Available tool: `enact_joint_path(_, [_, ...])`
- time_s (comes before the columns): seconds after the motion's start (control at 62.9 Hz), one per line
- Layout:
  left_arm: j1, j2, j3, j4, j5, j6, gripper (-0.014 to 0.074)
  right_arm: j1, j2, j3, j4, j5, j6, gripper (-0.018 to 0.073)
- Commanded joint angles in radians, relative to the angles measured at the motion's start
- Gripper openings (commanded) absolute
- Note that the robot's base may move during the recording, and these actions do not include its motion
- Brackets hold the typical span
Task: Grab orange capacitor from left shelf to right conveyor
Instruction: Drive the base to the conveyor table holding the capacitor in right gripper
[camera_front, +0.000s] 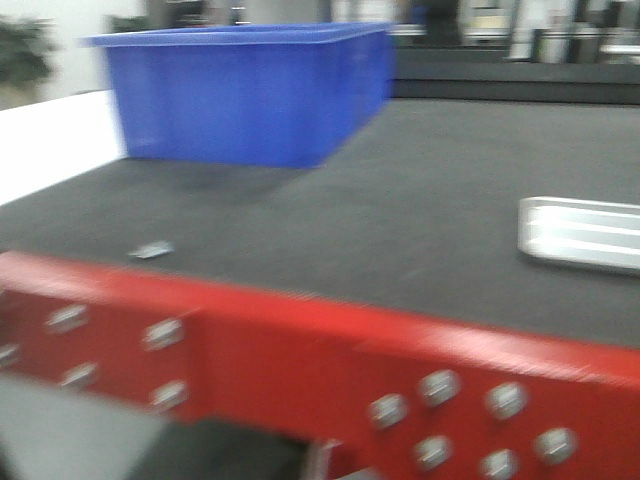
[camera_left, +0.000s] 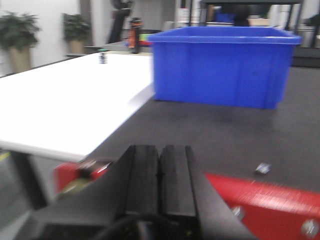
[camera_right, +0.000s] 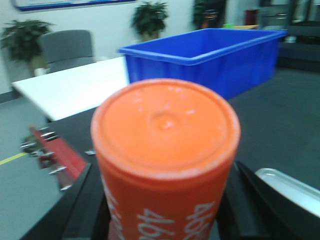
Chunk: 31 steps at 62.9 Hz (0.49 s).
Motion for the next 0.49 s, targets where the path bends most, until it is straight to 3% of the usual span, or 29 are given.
enact_joint_path(0.0, [-0.004,0.01,-0.008,-0.005,-0.084,0.0,-0.0105,-0.003,0.021,-0.033,-0.024,-0.084,-0.008,0.0057])
enact_joint_path(0.477, [-0.004,0.01,-0.008,-0.005,-0.084,0.0,-0.0105,-0.003,0.021,-0.033,-0.024,-0.084,-0.008,0.0057])
